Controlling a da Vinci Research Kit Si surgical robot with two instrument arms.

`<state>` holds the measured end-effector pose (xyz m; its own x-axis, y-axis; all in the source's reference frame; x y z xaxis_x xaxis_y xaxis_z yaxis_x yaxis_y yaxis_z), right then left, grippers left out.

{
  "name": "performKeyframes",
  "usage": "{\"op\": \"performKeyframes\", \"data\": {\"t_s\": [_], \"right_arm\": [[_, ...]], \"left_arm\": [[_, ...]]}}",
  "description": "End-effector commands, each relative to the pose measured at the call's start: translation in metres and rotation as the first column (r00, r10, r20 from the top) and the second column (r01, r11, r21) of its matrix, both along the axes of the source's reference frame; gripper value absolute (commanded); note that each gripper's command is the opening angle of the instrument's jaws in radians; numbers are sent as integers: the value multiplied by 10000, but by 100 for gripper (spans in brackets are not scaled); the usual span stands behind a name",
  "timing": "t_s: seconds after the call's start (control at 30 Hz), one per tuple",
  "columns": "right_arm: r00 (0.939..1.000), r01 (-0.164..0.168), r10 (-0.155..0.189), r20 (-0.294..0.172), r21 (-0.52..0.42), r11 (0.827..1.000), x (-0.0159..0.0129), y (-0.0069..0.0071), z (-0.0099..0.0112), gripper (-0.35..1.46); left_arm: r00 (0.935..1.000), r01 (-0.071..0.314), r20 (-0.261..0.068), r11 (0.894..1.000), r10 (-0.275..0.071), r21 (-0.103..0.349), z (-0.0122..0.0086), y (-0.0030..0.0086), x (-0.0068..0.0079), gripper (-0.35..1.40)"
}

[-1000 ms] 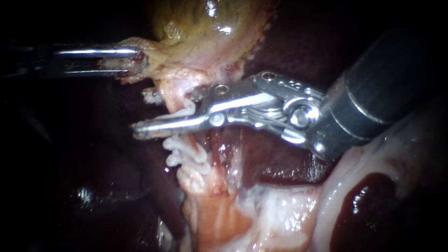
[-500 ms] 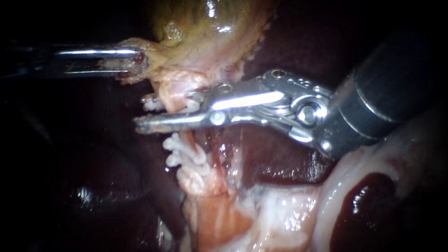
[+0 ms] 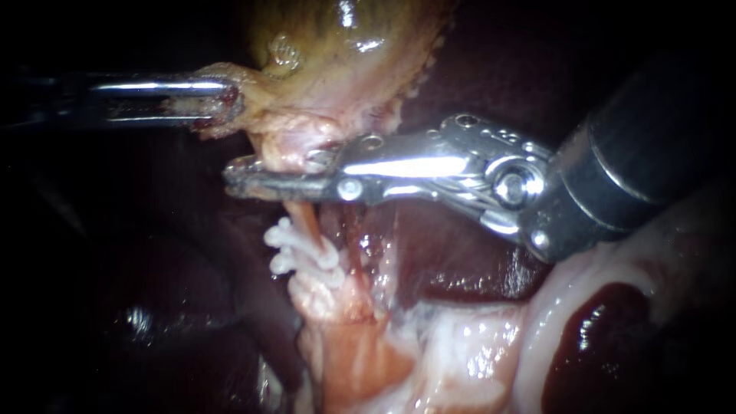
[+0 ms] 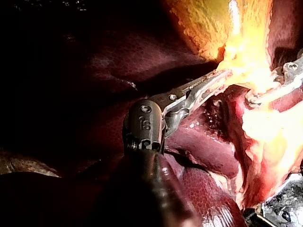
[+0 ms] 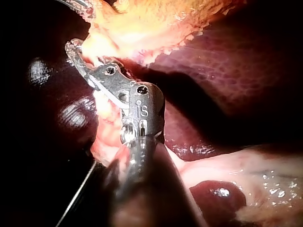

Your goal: Clipping third clip left tube

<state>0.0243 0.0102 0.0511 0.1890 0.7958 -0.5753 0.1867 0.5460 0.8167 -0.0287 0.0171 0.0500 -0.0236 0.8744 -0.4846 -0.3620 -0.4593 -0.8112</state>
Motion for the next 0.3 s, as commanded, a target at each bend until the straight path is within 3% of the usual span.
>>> {"op": "performKeyframes", "data": {"t_s": [0.03,0.3], "right_arm": [[10000,14,-14,24,-23,10000,-2,0,1,-35],[9999,126,-126,-23,-34,9999,-2,0,2,-35]], "left_arm": [[10000,5,-7,10000,-5,1,0,0,0,-35],[10000,5,-8,10000,-5,1,0,0,0,-35]]}}
